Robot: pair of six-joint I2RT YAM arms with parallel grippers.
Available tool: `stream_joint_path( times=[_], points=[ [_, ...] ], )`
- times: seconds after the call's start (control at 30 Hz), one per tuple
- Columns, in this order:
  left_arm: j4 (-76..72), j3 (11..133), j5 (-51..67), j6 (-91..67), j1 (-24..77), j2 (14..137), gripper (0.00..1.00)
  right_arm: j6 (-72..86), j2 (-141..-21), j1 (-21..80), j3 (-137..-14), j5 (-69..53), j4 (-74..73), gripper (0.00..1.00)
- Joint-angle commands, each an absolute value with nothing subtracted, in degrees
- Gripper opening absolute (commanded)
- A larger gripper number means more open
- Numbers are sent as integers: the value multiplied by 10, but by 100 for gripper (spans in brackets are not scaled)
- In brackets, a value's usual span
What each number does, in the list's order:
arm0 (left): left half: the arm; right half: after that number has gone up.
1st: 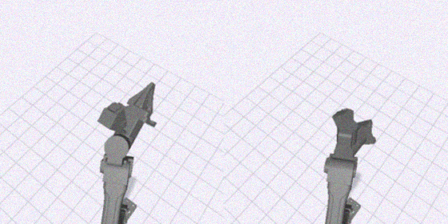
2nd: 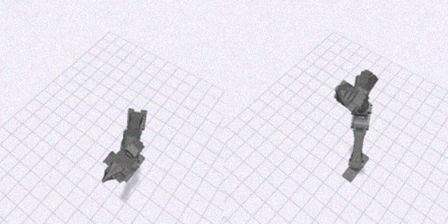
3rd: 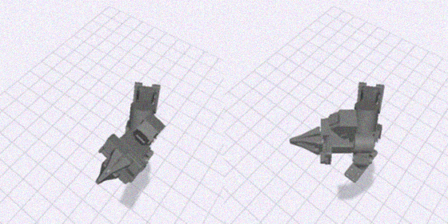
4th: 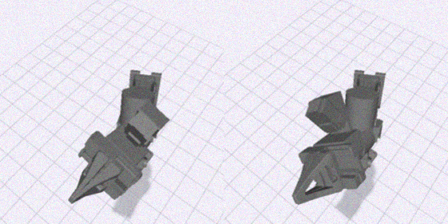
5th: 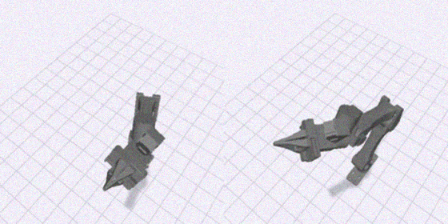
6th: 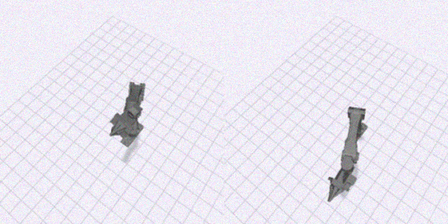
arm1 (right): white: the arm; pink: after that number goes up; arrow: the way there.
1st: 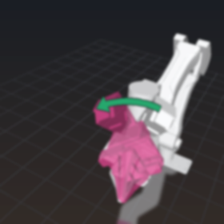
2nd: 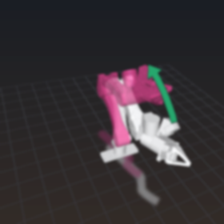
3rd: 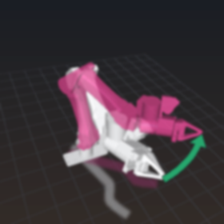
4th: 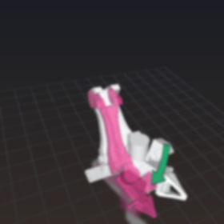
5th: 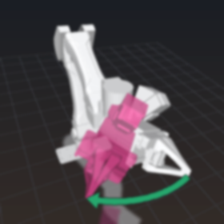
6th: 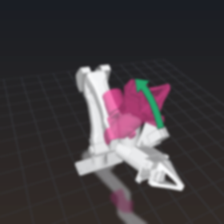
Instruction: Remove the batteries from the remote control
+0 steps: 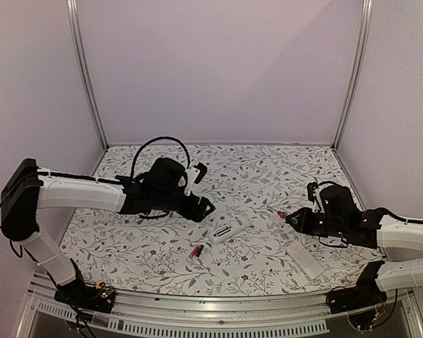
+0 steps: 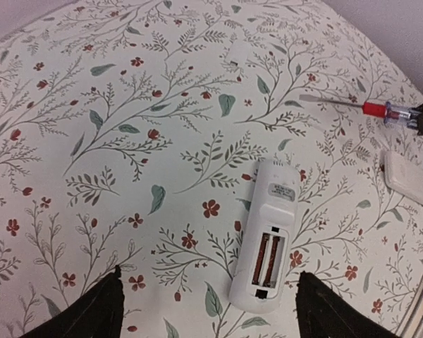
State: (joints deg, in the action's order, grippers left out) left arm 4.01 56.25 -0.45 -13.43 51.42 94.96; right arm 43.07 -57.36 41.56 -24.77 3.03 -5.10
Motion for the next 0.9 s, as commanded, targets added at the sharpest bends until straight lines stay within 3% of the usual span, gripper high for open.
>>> stream_joint_path(
  times=[0.0,0.23,0.57,0.67,0.87],
  points=[
    [-46,513,-17,-249,493,901,84,431,-570,405,-244,73,-45,0],
    [-104,440,-80,-342,477,833,84,426,-596,404,-206,42,55,0],
    [-89,471,-83,-327,448,836,85,412,-706,405,-221,16,147,3],
    [-88,475,-85,-328,447,838,85,407,-731,405,-229,46,148,7],
    [-71,476,-84,-332,433,813,86,404,-779,389,-259,77,130,26]
  ],
)
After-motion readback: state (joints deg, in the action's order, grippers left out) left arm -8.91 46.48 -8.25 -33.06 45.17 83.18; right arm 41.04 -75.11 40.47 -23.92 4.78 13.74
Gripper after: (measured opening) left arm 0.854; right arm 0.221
